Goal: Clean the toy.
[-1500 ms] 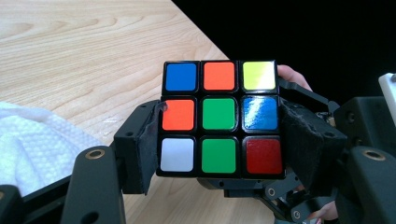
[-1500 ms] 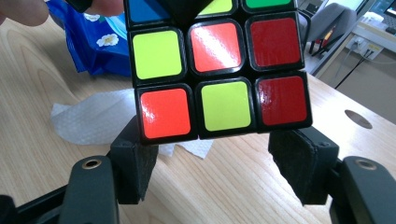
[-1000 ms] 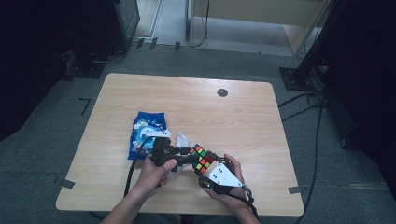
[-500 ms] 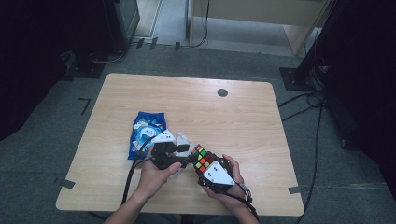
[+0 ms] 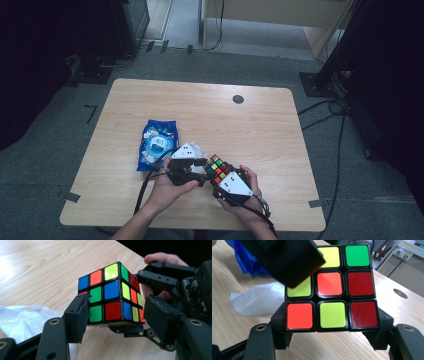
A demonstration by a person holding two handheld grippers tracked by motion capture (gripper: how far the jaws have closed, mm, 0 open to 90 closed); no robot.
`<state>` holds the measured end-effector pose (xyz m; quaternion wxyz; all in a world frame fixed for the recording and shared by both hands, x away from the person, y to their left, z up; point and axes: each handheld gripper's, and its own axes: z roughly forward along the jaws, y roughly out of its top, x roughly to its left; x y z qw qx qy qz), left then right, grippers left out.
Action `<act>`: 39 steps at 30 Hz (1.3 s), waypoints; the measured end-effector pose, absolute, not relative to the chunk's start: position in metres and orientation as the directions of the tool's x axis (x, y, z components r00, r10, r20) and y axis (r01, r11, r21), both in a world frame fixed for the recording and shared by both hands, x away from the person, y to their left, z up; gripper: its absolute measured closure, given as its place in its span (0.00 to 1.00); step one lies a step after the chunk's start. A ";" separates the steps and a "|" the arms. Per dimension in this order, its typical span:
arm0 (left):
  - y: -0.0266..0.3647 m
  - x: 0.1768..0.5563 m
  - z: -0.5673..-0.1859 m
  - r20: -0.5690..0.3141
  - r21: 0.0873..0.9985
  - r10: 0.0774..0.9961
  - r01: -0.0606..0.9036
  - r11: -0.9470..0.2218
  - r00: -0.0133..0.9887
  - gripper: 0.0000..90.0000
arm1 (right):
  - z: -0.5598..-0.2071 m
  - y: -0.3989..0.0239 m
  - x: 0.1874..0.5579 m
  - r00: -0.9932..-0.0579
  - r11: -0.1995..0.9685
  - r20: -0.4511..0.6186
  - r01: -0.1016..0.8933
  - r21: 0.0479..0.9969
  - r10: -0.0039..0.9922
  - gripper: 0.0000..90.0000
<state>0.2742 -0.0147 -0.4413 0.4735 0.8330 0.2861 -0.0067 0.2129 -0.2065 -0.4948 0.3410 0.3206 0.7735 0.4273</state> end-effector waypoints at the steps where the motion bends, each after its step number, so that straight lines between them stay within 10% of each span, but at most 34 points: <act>1: -0.016 0.273 -0.442 -0.273 0.785 0.473 0.478 -0.394 0.838 0.39 | -0.495 -0.206 0.213 -0.562 0.431 -0.257 0.201 0.880 0.786 0.39; 20: -0.034 0.268 -0.454 -0.227 0.746 0.485 0.471 -0.471 0.844 0.29 | -0.492 -0.200 0.205 -0.583 0.443 -0.288 0.139 0.886 0.759 0.39; 39: -0.019 0.280 -0.459 -0.401 0.730 0.432 0.566 -0.382 0.808 0.38 | -0.491 -0.195 0.202 -0.577 0.481 -0.344 0.100 0.871 0.741 0.38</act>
